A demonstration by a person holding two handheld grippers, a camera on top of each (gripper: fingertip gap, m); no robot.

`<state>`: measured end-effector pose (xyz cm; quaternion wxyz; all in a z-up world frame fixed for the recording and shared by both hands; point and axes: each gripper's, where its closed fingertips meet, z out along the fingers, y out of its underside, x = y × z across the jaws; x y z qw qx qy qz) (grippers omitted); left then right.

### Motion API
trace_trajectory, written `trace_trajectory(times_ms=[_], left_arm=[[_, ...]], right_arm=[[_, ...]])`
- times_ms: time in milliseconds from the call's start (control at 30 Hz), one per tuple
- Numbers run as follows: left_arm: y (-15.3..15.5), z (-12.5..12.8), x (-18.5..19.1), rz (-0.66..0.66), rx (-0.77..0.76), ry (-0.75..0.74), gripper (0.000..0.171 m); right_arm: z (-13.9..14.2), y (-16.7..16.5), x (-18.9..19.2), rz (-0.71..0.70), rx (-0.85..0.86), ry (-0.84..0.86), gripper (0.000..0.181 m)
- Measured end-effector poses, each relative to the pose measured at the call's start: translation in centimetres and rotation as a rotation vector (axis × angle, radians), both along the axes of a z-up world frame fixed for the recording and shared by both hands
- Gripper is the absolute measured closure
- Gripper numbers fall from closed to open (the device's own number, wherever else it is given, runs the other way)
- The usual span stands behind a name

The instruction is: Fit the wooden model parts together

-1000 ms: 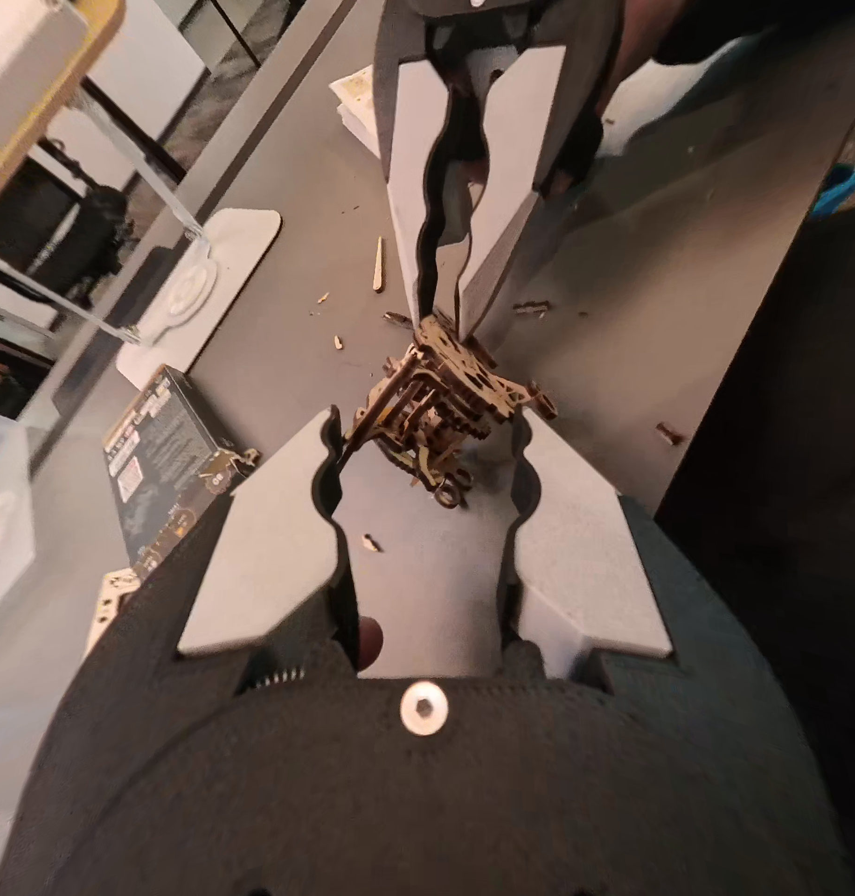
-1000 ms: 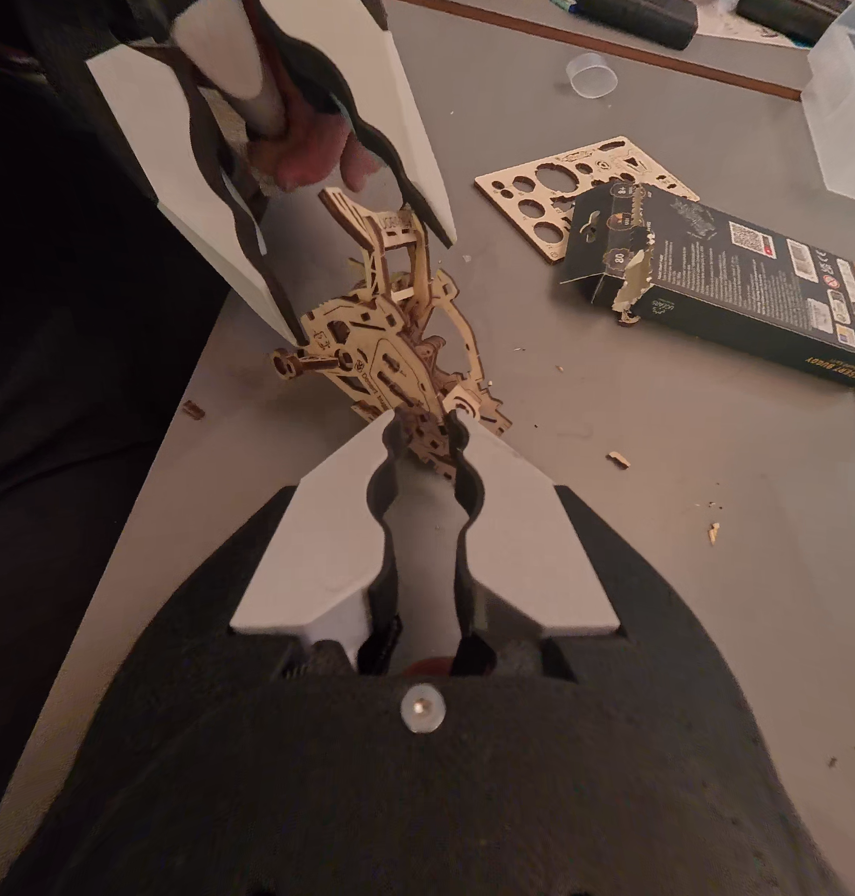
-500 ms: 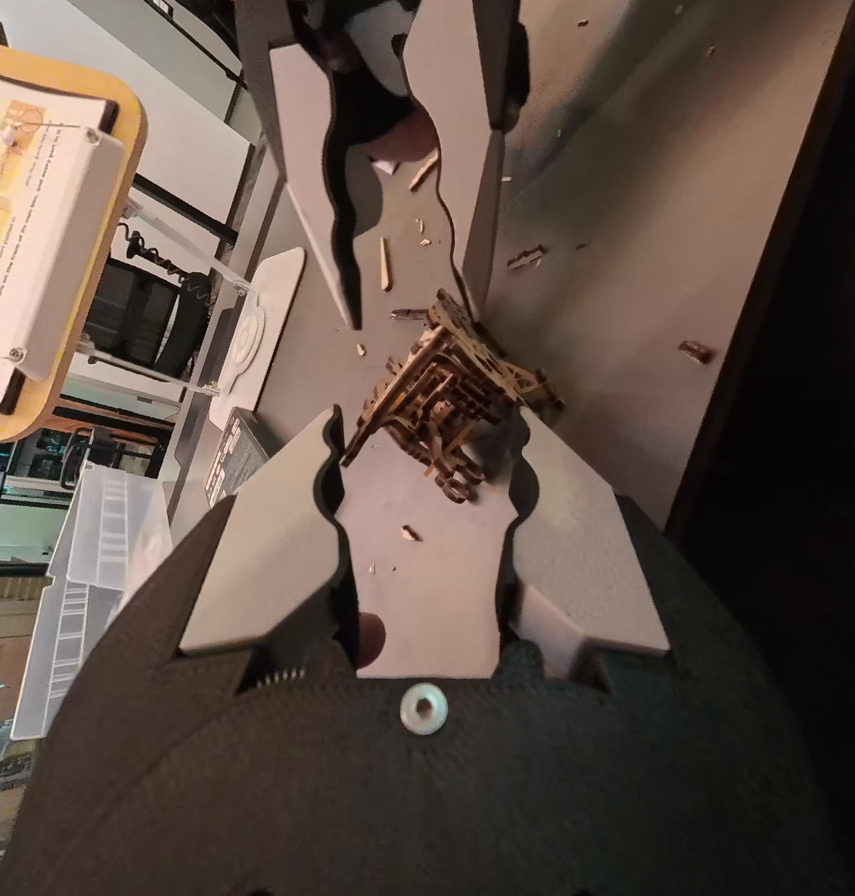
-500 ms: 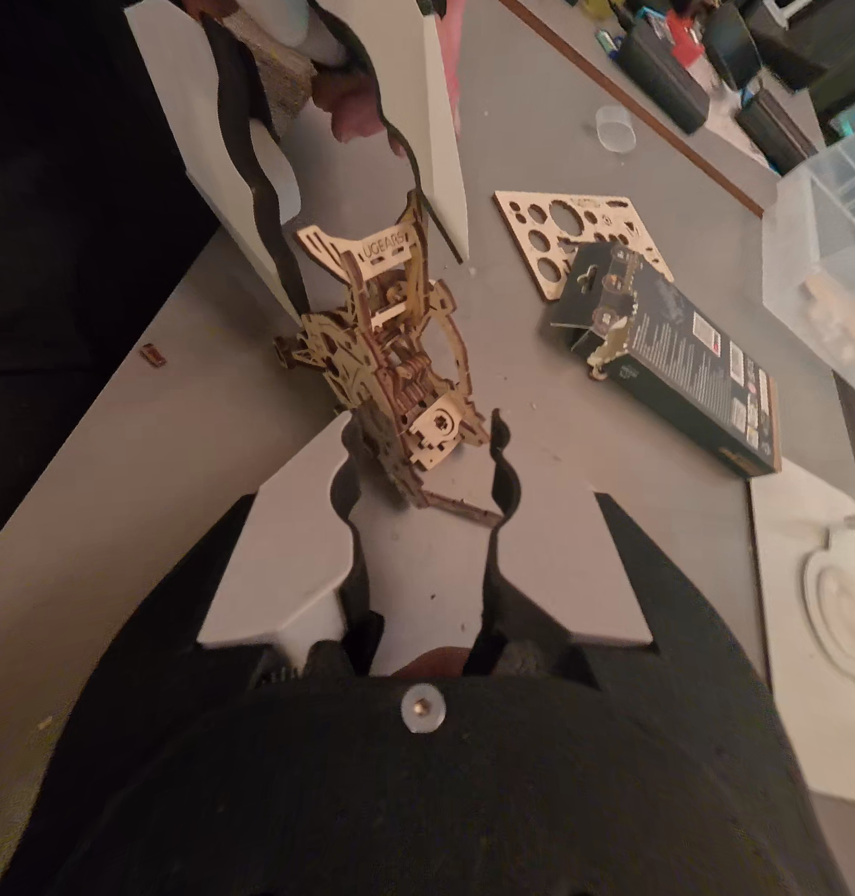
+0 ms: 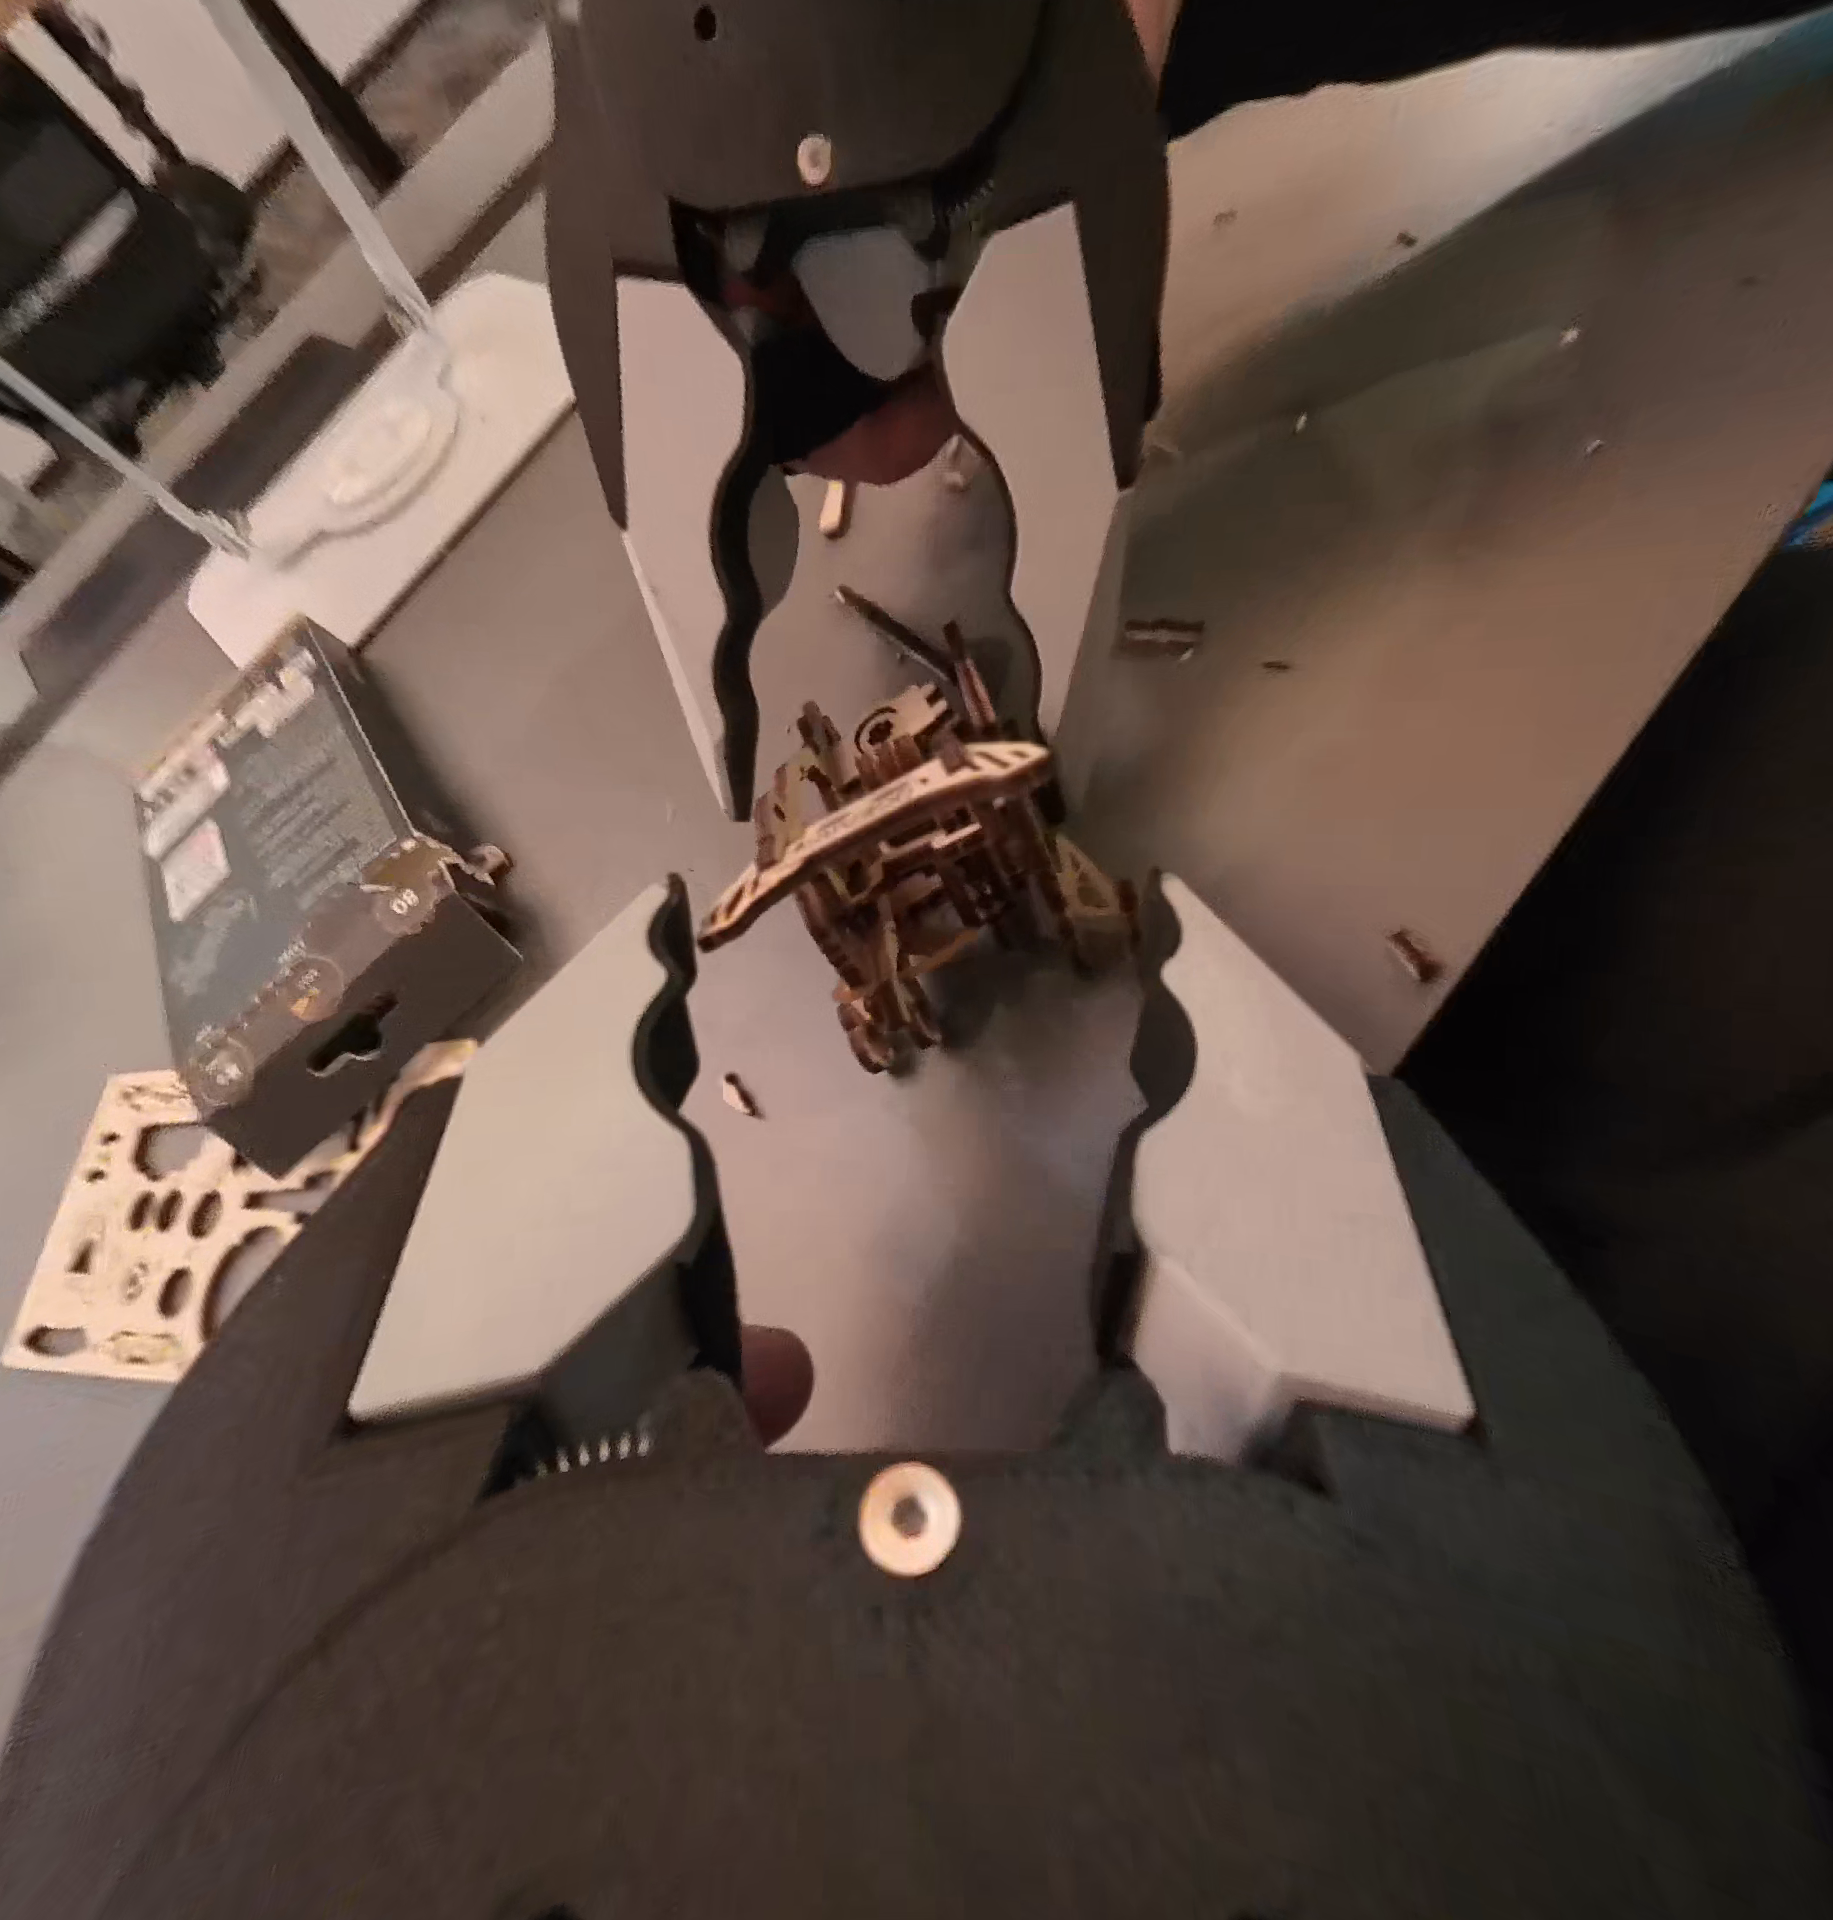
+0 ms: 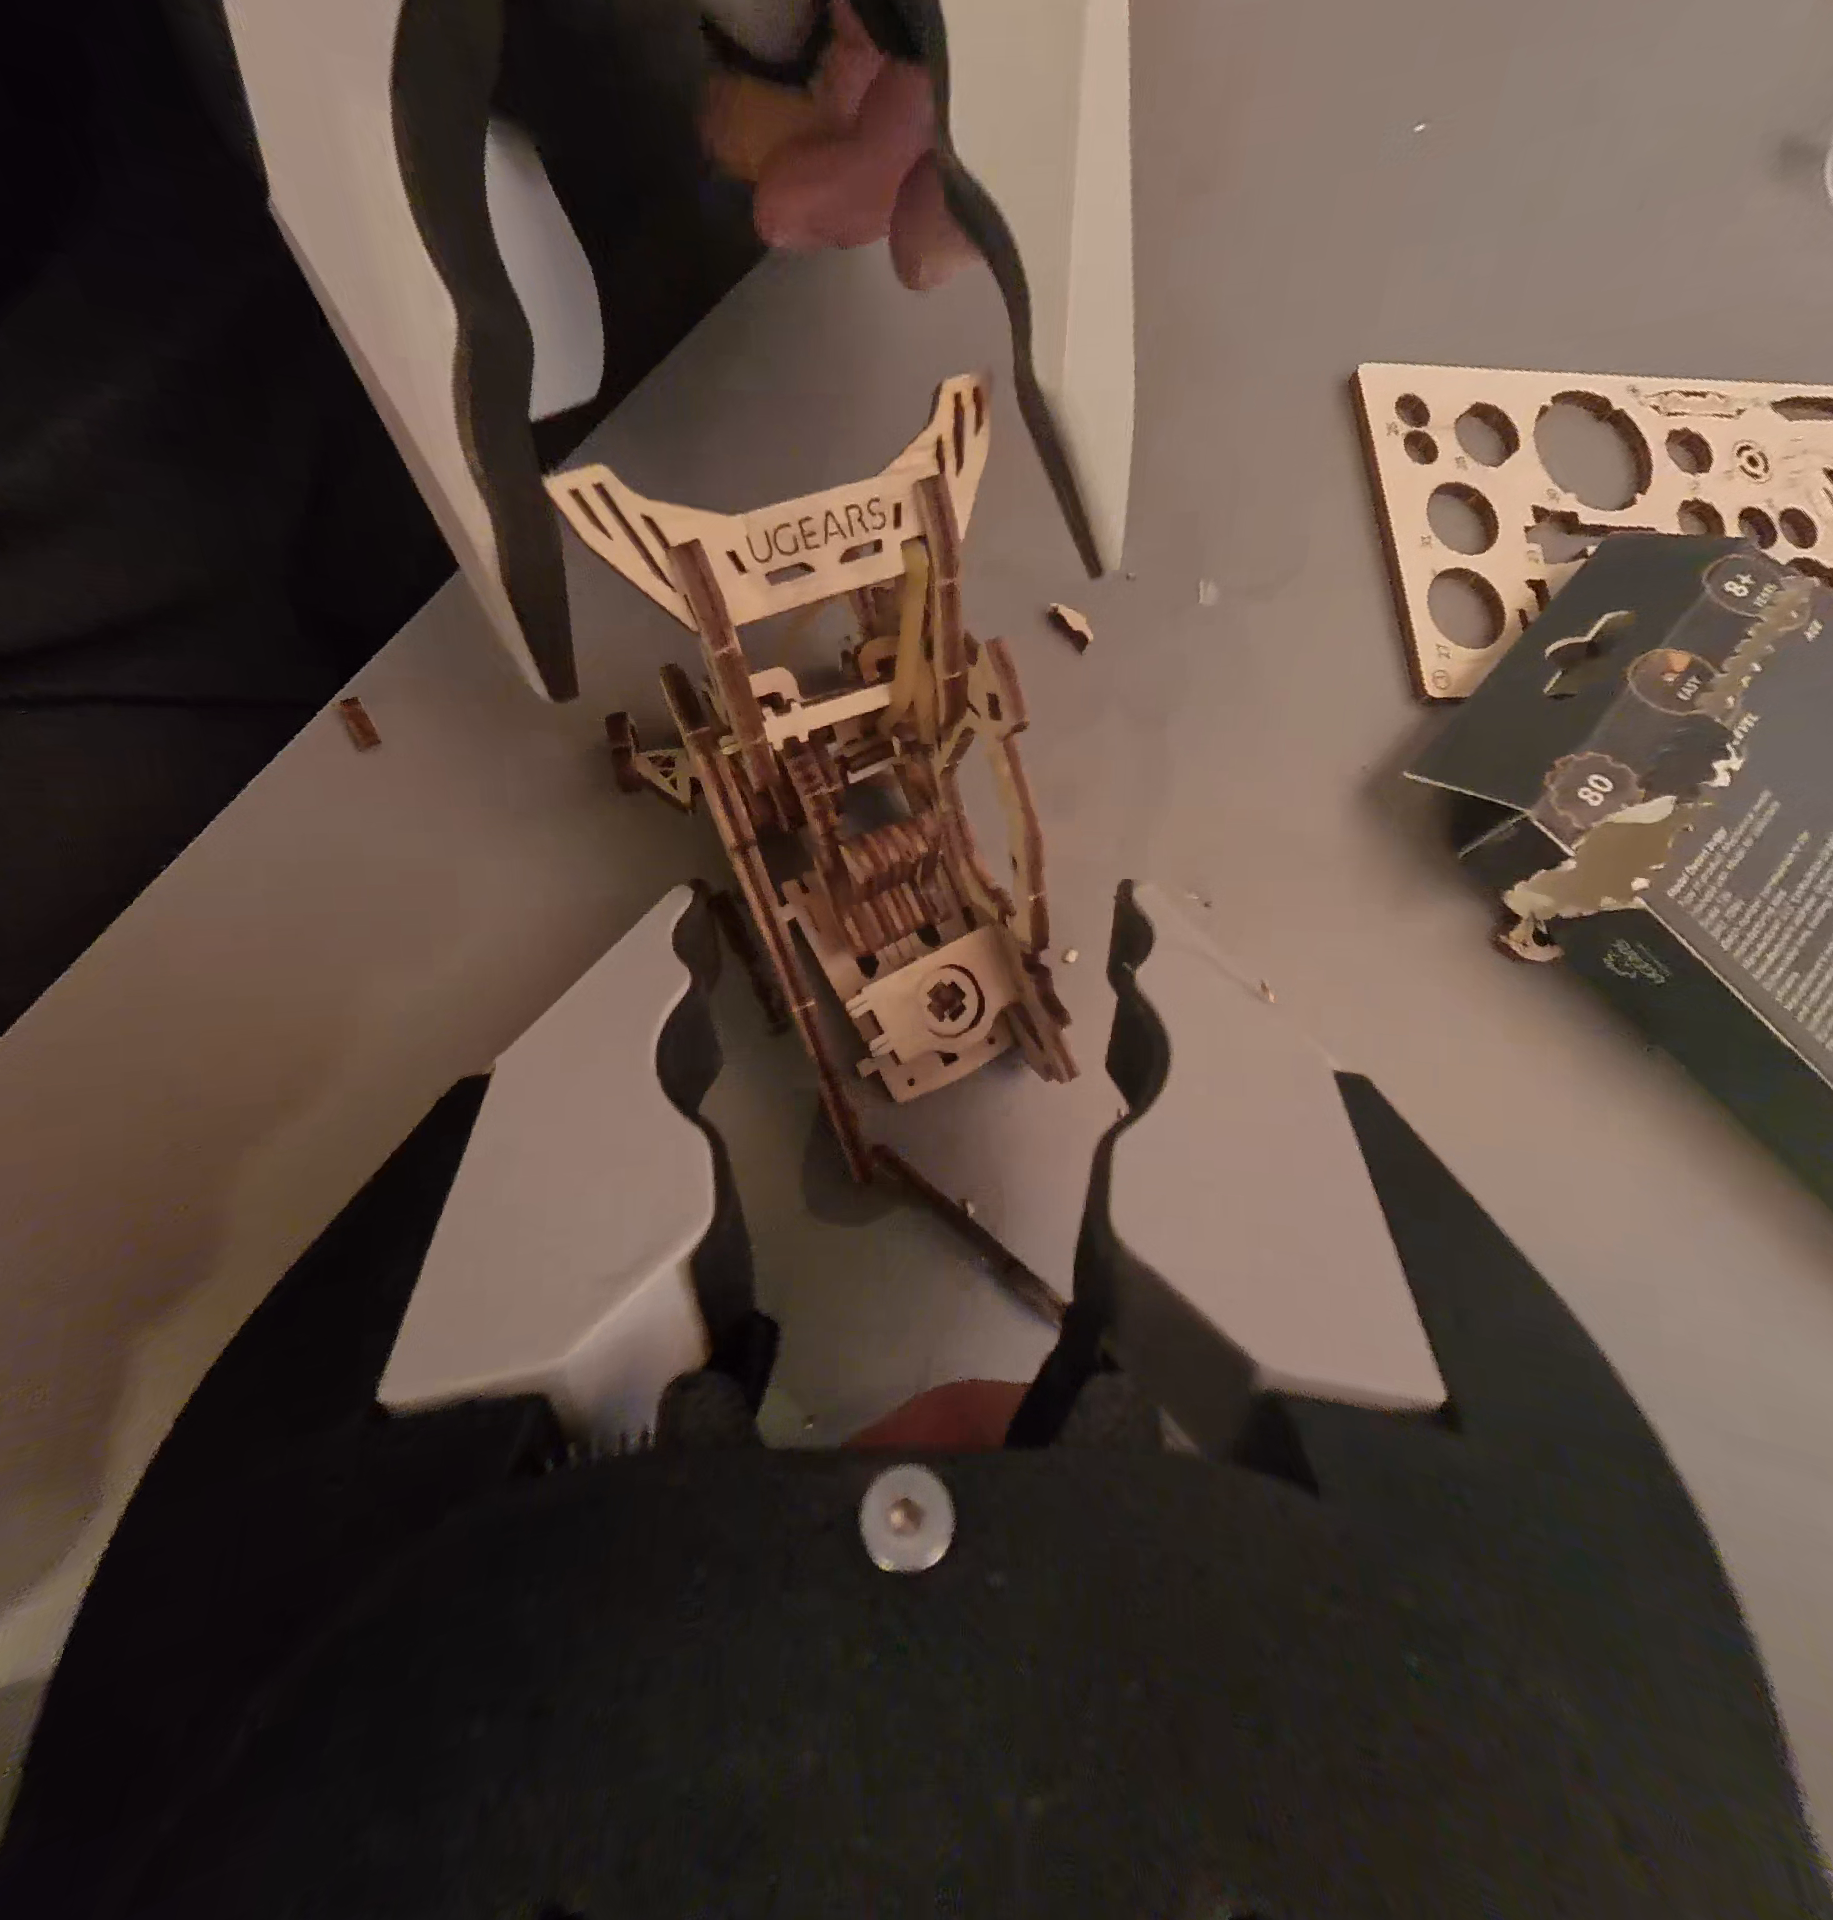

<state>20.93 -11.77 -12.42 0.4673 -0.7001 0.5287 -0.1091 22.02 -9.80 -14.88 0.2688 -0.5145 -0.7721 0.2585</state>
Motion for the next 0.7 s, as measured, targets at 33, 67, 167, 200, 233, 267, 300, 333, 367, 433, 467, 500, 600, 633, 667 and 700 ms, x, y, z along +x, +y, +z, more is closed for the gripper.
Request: trace_trajectory(times_ms=[33,67,167,200,233,267,300,333,367,433,467,500,600,633,667,700], left_arm=[[0.0,-0.5,0.2,0.003,-0.036,0.013,0.087],[0.2,-0.7,0.3,0.016,-0.048,0.012,0.087],[1.0,-0.6,0.1,0.062,-0.064,-0.005,0.098],[1.2,-0.5,0.0,0.078,-0.072,-0.01,0.104],[1.4,-0.5,0.0,0.079,-0.064,-0.009,0.108],[1.4,-0.5,0.0,0.071,-0.047,-0.005,0.107],[1.4,-0.5,0.0,0.069,-0.039,-0.002,0.107],[1.5,-0.5,0.0,0.065,-0.033,0.002,0.107],[1.5,-0.4,0.0,0.057,-0.018,0.005,0.106],[1.6,-0.4,0.0,0.032,0.004,0.008,0.105],[1.5,-0.3,0.1,0.013,0.009,0.008,0.105],[1.4,-0.3,0.1,-0.008,0.019,0.01,0.105],[1.6,-0.3,0.0,-0.039,0.02,-0.016,0.104],[1.7,-0.4,-0.1,-0.043,0.04,-0.015,0.103],[1.7,-0.4,-0.2,-0.05,0.048,-0.016,0.103],[1.7,-0.5,-0.3,-0.056,0.043,-0.017,0.103]], right_arm=[[-0.1,-0.1,-0.1,0.004,-0.001,-0.002,0.108],[-0.1,-0.1,-0.2,0.006,-0.004,-0.007,0.11],[-0.2,-0.2,-0.4,0.013,-0.012,-0.008,0.119],[-0.1,-0.2,-0.4,0.012,-0.013,-0.009,0.119],[-0.1,-0.2,-0.4,0.013,-0.016,-0.01,0.12],[-0.1,-0.2,-0.4,0.015,-0.017,-0.01,0.12],[-0.1,-0.1,-0.4,0.018,-0.016,-0.009,0.12],[-0.1,-0.1,-0.4,0.02,-0.017,-0.009,0.12],[-0.1,-0.1,-0.4,0.021,-0.017,-0.01,0.121],[-0.1,-0.1,-0.4,0.022,-0.013,-0.013,0.122],[-0.1,-0.1,-0.3,0.022,-0.012,-0.014,0.122],[0.0,-0.2,-0.3,0.023,-0.011,-0.013,0.123],[-0.1,-0.2,-0.4,0.011,-0.02,-0.02,0.124],[-0.1,-0.1,-0.4,0.003,-0.026,-0.024,0.124],[0.0,0.0,-0.4,-0.006,-0.024,-0.023,0.123],[0.0,0.1,-0.5,-0.009,-0.019,-0.023,0.122]])
